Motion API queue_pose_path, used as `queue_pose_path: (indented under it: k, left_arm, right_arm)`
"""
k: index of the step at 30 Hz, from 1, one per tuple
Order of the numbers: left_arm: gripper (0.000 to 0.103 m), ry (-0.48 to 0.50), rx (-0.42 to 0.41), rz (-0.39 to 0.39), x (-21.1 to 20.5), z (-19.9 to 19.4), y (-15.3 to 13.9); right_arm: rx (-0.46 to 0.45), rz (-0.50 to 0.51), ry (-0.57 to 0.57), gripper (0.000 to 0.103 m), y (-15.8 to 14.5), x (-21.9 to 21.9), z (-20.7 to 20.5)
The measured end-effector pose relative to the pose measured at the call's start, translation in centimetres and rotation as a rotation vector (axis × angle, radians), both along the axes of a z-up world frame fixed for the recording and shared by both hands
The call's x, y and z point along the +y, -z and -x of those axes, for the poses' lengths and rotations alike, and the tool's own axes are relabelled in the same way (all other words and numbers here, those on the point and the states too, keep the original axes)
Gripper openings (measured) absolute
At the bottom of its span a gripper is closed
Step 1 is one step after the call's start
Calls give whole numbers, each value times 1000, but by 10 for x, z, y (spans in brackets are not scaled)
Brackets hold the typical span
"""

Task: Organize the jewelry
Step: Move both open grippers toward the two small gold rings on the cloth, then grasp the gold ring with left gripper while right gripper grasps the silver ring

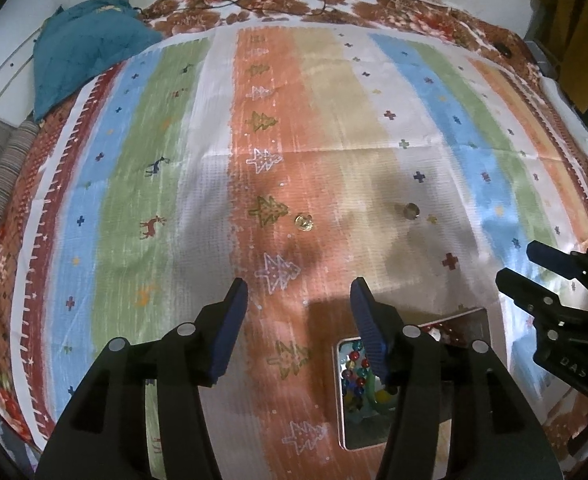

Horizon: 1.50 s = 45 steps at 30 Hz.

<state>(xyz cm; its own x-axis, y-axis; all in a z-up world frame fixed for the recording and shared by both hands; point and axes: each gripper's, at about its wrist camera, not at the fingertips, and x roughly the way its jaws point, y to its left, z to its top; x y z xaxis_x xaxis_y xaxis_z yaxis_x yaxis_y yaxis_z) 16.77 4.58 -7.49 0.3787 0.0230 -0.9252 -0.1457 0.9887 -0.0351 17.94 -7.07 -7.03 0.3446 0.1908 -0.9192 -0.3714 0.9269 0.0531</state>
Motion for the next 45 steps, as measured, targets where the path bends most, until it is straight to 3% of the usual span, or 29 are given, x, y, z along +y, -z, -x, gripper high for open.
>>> queue_pose_path:
  k: [22,45]
  left_arm:
    - [57,-25,63,42,16,-44,25]
    - [56,-30,172,35,24,-89,81]
  right_arm:
    - [68,27,5,55,28,14,-43]
    - [124,76,1,55,69,30,-81]
